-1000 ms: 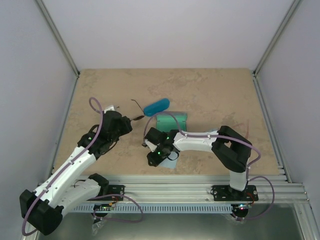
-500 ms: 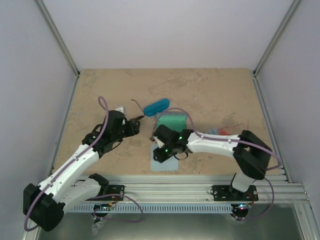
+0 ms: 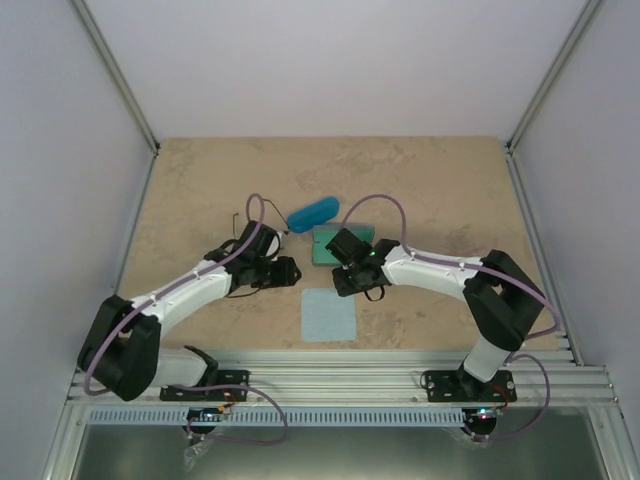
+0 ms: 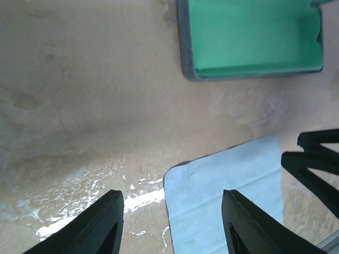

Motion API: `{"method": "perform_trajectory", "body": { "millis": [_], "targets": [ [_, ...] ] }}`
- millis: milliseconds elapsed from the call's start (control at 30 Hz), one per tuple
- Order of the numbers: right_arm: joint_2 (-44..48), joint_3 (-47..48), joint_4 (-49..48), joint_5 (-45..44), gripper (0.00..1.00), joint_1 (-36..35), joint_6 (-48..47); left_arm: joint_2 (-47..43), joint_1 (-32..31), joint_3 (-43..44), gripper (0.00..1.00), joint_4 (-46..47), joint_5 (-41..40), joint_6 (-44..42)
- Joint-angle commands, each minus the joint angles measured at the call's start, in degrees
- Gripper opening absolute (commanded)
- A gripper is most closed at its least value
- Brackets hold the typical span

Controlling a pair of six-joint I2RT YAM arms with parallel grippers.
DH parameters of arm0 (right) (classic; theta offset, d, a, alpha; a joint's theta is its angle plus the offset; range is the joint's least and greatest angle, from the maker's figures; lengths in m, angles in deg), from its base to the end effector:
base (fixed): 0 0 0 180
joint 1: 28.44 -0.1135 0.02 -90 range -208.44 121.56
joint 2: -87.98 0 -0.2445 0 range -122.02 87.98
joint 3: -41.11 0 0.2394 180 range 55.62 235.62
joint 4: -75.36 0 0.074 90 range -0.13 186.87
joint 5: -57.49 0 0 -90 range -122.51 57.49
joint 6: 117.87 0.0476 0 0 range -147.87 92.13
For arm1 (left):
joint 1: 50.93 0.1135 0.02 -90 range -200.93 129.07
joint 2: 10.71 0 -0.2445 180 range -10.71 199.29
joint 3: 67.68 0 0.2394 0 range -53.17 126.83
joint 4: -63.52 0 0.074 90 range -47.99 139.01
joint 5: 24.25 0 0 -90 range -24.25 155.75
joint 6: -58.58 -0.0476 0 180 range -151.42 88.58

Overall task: Organize the sunglasses
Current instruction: Fold the glasses cleaning cloth at the center of the board.

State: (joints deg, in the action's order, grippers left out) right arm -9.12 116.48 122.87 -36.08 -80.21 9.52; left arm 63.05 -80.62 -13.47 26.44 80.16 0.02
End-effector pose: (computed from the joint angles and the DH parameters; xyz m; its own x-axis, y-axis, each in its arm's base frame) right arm 0.1977 0.2461 0.1539 -0.9275 -0.1980 -0.3170 -0.2607 0.9505 0.1690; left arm 0.2055 -0.1308 0.1678 -0.9312 -0.0506 -0.3609 0.1323 0.8758 -0.4642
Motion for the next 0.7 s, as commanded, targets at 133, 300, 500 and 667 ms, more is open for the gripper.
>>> {"method": "perform_trajectory", "body": {
  "millis": [133, 300, 500, 667],
  "targets": [
    [-4.46, 2.16, 2.77, -2.22, 0.28, 0.89, -0.50, 7.09, -3.66, 4.26, 0.53, -3.12, 2.02, -3.69],
    [-5.34, 2.33, 3.72, -2.55, 0.28, 0.92, -0.66, 9.86, -3.88, 5.47, 0.52, -4.19, 2.01, -4.71],
    [-5.79, 1.63, 3.39, -1.60, 0.27, 0.96, -0.99, 12.93, -4.25, 6.25, 0.47, -4.43, 2.93, -5.73],
    [-6.41, 1.30, 2.49, -0.34, 0.25, 0.95, -0.81, 14.94, -4.55, 6.61, 0.44, -4.50, 3.26, -6.21]
  ]
}}
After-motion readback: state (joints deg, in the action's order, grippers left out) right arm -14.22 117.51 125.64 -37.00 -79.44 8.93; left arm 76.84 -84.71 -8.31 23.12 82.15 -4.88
